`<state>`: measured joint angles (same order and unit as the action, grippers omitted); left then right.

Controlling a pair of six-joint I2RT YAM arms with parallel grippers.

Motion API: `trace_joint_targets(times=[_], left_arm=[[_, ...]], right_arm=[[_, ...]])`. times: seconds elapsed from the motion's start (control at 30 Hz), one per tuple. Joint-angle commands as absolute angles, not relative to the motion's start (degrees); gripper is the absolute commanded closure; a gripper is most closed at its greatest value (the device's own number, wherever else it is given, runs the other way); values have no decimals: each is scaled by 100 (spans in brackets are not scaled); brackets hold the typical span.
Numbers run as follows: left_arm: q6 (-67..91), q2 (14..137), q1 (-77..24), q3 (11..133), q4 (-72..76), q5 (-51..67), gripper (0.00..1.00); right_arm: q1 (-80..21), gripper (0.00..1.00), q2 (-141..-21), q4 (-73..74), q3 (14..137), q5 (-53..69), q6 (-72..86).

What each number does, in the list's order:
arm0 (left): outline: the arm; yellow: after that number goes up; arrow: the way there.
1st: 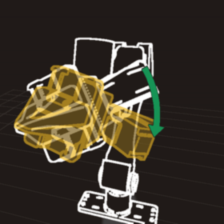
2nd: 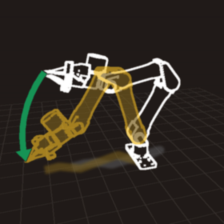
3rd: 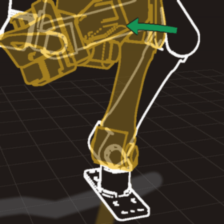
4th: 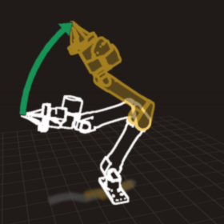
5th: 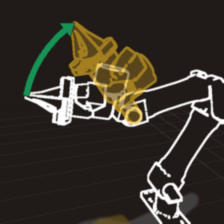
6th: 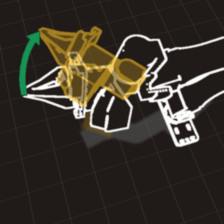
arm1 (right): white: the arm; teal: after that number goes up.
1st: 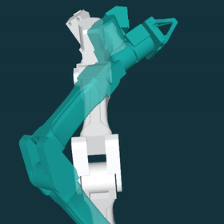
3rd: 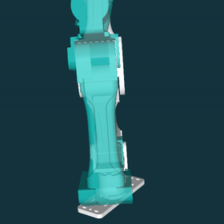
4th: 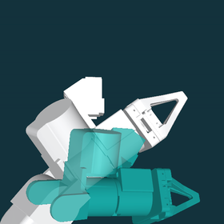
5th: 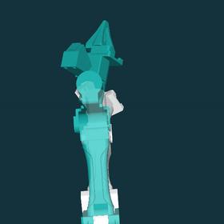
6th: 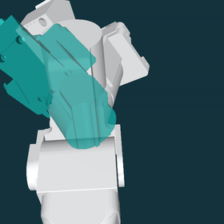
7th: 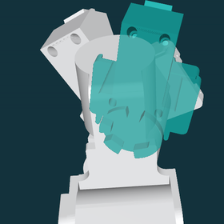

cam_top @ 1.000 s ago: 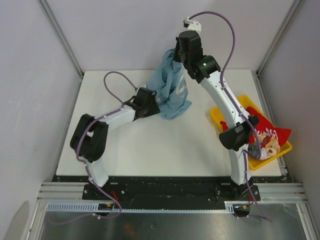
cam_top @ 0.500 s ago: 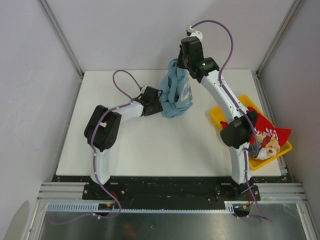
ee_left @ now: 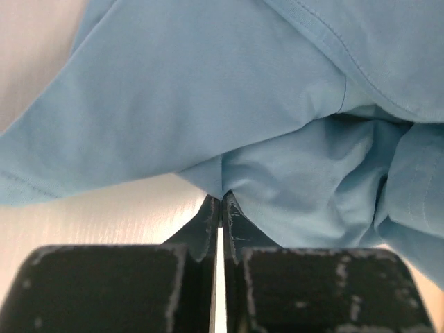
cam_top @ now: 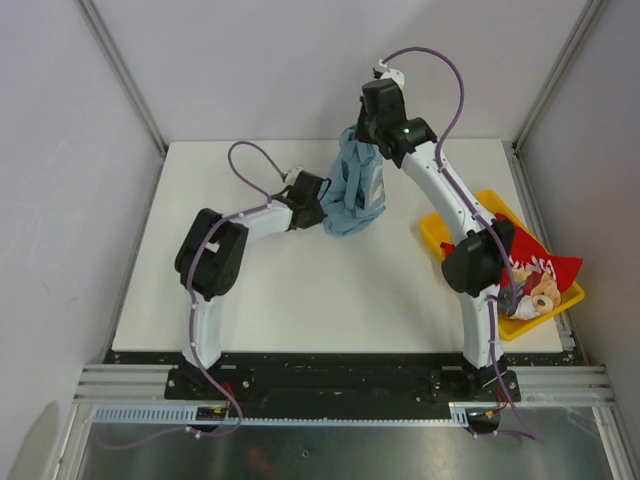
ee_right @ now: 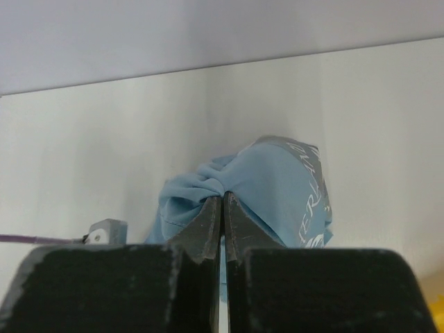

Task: Fold and stack the t-shirts
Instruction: Flatten out the tshirt

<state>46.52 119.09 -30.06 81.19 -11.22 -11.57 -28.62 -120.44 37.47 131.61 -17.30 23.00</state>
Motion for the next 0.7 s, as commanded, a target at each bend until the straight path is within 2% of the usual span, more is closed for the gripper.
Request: trace_joint_targets(times=[0.0,0.2,0.4,0.53,0.67], left_arm=[[4779,10966,-3043,7799,-1028,-1650,100],[4545,8522,-3039,6381,-1149,-2312,100],[3995,6320,-2971,5918,-1478,-2813,100],[3755,5476,-2928,6051,-1658,-3044,100],[3673,5392,-2602,6311,-1703,-3119,100]], right_arm=[[-2621,100,-11786,3590,13198,-1786,2339],[-2253,100,-11546,3902,13116,-1752,2752],[-2160,100,-10662,4160,12275,-1782,3200],[-2157,100,-9739,3736,11256,-1537,3493],[-2149,100,-9265,3003,10577,-1375,3662]])
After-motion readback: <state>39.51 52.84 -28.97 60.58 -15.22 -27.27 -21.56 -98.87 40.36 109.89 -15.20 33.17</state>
